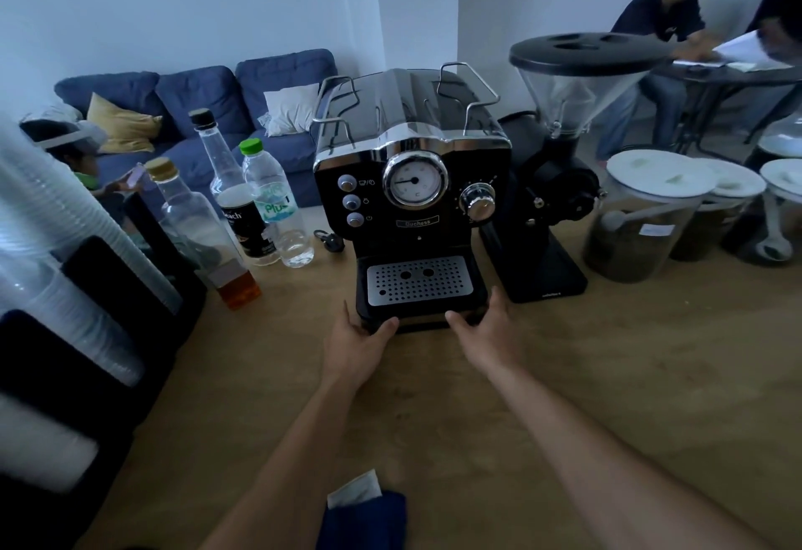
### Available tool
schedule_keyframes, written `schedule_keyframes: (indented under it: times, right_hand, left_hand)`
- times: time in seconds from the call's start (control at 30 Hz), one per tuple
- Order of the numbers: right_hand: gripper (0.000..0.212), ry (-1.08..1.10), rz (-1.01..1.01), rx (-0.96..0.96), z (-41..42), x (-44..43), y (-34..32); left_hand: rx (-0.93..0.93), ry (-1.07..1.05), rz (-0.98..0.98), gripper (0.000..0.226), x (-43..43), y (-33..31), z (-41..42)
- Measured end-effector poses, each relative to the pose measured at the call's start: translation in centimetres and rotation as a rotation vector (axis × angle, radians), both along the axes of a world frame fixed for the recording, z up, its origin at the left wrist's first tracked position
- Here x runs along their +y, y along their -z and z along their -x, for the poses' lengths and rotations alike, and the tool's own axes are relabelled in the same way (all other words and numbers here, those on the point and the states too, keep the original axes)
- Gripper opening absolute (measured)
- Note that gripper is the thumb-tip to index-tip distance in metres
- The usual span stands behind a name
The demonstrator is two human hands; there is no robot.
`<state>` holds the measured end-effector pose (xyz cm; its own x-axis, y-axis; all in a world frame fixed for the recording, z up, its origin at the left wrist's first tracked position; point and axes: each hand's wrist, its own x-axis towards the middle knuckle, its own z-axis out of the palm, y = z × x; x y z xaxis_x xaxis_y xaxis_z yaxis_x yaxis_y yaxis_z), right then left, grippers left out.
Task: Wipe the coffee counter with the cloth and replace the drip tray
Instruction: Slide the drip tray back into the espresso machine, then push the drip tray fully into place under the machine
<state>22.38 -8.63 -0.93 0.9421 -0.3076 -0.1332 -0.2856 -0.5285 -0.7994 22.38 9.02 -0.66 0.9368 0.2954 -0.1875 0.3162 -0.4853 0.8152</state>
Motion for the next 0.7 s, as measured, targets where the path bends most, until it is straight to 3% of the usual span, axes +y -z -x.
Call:
schedule_keyframes:
  times: [0.17, 0.37, 0.53, 0.7]
  right_hand:
    - [0.078, -0.046, 0.063, -0.016, 3.2, 0.6, -0.8]
    - [0.068, -0.158, 0.171, -0.075, 8.0, 2.8, -0.8]
    - [0.063, -0.326, 0.398, -0.197, 12.2, 5.1, -1.4]
    - [0.074, -0.485, 0.507, -0.256, 16.3, 8.0, -1.2]
  left_hand:
    - [-0.017, 0.073, -0.002, 0.090, 0.6, -0.1, 3.1]
    - [-0.123, 0.190, -0.256, 0.075, 2.8, -0.9, 9.4]
    - [-0.123, 0.237, -0.448, 0.068, 5.8, -0.5, 14.7]
    - [-0.078, 0.303, -0.564, 0.075, 9.0, 1.3, 19.3]
